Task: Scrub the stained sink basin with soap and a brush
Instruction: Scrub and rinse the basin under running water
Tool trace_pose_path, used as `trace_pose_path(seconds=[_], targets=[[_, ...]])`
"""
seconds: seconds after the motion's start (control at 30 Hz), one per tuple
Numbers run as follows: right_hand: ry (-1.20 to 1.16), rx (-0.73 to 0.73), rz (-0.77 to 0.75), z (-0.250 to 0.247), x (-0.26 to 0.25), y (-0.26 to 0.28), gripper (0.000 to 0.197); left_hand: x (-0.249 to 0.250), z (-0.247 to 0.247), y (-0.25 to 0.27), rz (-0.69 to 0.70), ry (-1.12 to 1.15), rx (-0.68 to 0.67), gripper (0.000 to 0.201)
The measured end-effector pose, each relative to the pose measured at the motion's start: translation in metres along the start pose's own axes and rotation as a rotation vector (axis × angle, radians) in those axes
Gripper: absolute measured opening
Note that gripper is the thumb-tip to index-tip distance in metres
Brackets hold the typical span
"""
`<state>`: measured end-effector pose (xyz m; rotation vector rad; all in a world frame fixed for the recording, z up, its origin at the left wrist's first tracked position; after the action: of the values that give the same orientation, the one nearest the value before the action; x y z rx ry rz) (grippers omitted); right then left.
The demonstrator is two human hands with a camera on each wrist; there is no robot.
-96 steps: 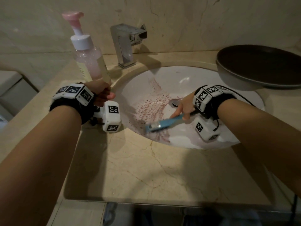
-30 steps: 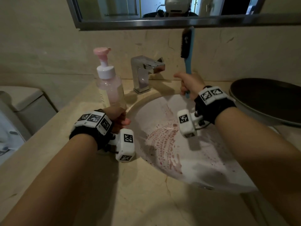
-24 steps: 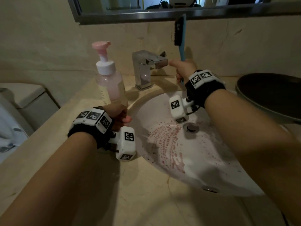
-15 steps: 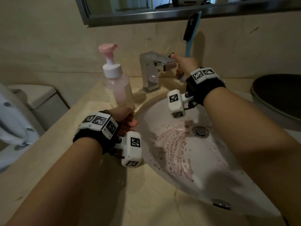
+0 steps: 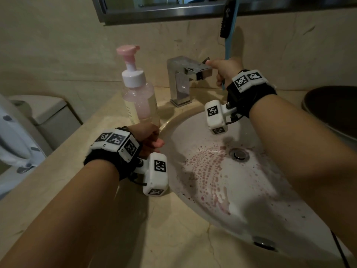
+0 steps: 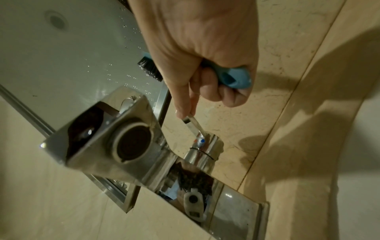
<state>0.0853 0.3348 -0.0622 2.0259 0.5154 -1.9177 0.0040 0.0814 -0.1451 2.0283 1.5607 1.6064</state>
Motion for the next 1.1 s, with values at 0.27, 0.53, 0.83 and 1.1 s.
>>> trace_pose_path(seconds=[0.27,0.53,0.83,1.1], targets=[[0.049,-0.042,0.023,-0.001,-0.001,-0.004,0.017,-0.001,-0.003,-0.001,0.013,0.034,0.054,0.036],[0.201,-0.084,-0.001,-0.006,-0.007,-0.010,0.021,0.000,-0.002,0.004,-0.007,-0.005,0.048,0.036],[0.179,-0.109,0.010,-0.008,-0.007,-0.013,0.021,0.002,0.000,0.009,-0.023,-0.040,0.036,0.037],[0.165,-0.093,0.033,-0.009,-0.005,-0.015,0.021,0.002,0.001,0.006,-0.032,-0.059,-0.014,0.036]])
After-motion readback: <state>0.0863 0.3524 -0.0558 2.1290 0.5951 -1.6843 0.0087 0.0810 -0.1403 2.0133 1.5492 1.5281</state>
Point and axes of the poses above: each hand's wrist, its own y-axis away from the middle knuckle, its own z-axis out of the palm, x = y × z, the point moved 7 cm from there along -y, towards the middle knuckle, and after that the axes turned 4 degrees about -z, right-handed, at the moved point
